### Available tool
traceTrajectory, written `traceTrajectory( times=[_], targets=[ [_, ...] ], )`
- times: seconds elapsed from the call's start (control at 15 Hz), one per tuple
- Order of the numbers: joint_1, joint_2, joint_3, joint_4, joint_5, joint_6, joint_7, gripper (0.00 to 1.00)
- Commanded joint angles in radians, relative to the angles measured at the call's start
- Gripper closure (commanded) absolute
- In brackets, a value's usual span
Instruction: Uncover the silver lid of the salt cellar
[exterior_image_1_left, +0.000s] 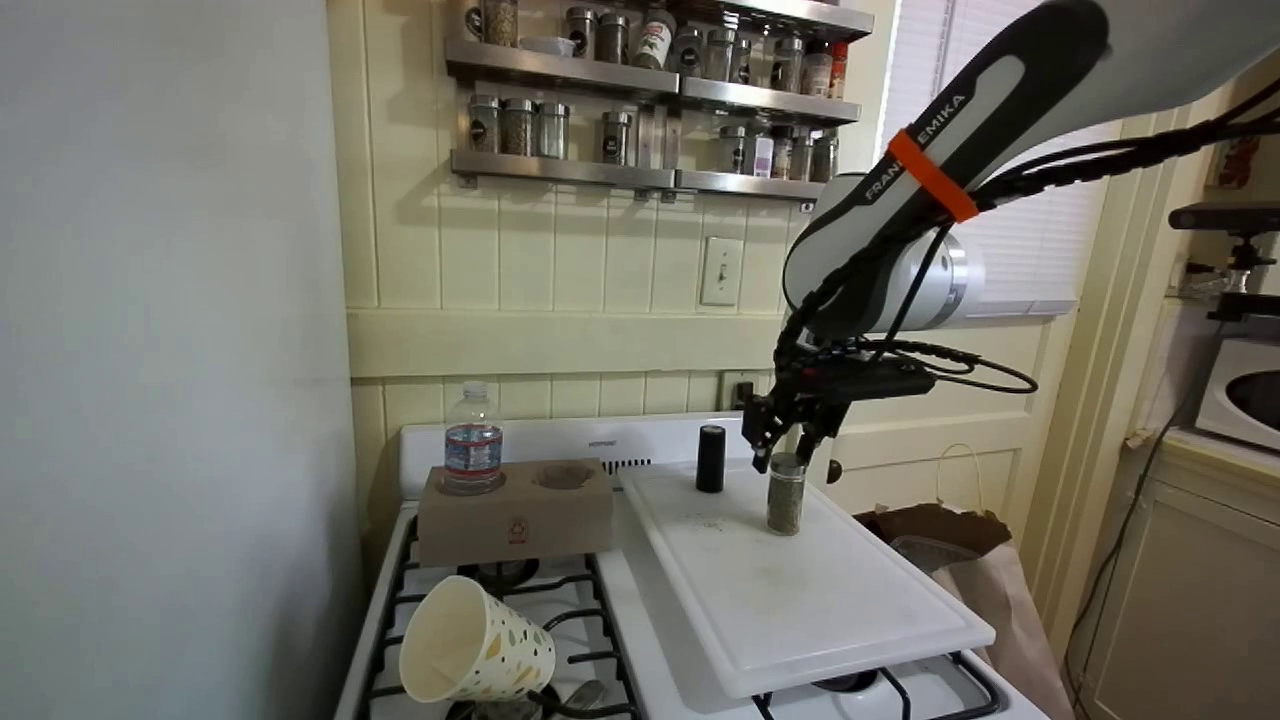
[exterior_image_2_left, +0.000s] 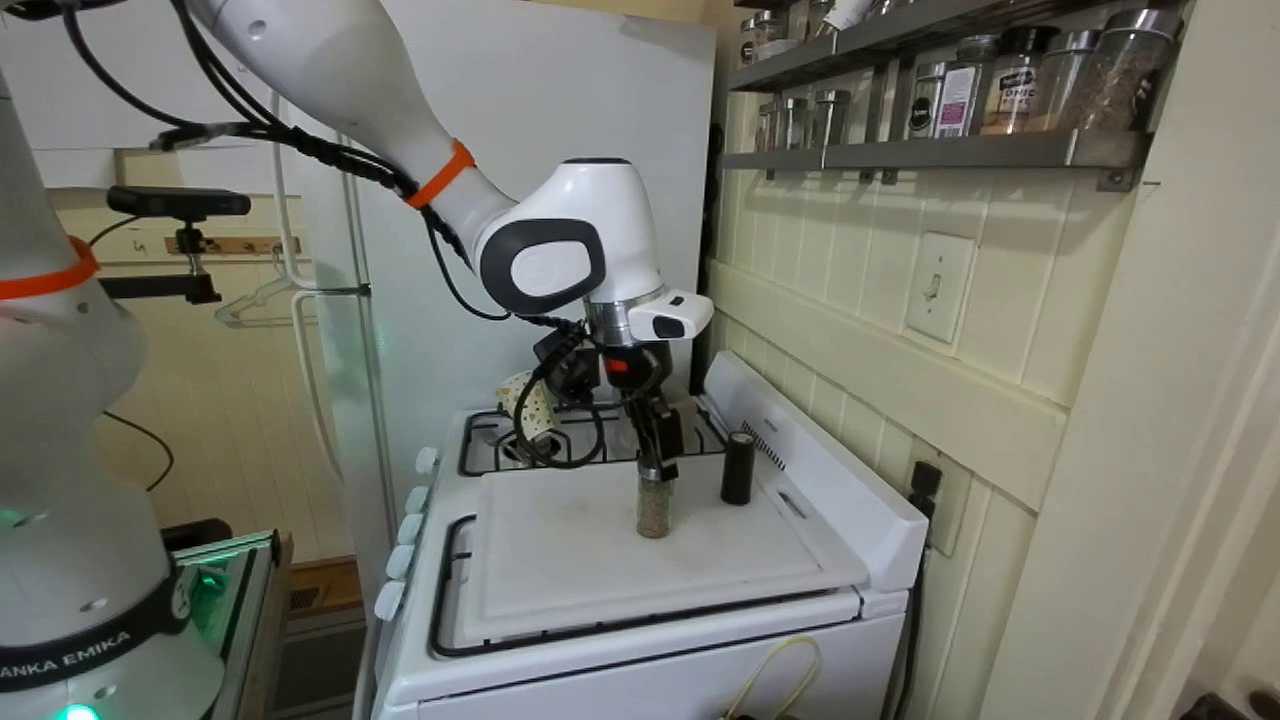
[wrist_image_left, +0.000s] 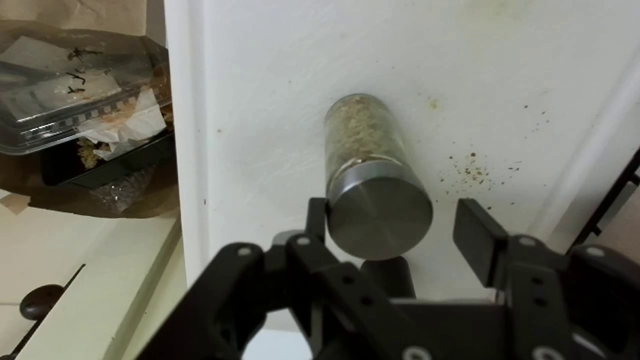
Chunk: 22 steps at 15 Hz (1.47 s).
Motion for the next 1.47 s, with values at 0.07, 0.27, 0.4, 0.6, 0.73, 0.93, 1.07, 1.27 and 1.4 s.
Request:
traceTrajectory(
  times=[0.07, 0.27, 0.4, 0.6, 0.73, 0.93, 1.07, 1.27, 1.4],
  targets=[
    [0.0, 0.006, -0.002, 0.0, -0.002, 0.011, 0.005, 0.39],
    [-0.002, 0.001, -0.005, -0.004, -0.003, 0.01, 0.005, 0.6],
    [-0.003, -0.002, -0.008, -0.006, -0.006, 0.01, 0.007, 0.63],
    [-0.006, -0.014, -0.011, -0.014, -0.006, 0.009, 0.008, 0.68],
    [-0.008, -0.029, -0.013, -0.016, -0.002, 0.004, 0.007, 0.71],
    [-0.007, -0.06, -0.017, -0.013, 0.007, -0.008, 0.007, 0.75],
    [-0.007, -0.076, -0.018, -0.009, 0.012, -0.011, 0.004, 0.75],
    [-0.001, -0.088, -0.018, -0.004, 0.034, -0.017, -0.009, 0.75],
    [0.004, -0.092, -0.016, -0.003, 0.043, -0.011, -0.024, 0.75]
  ],
)
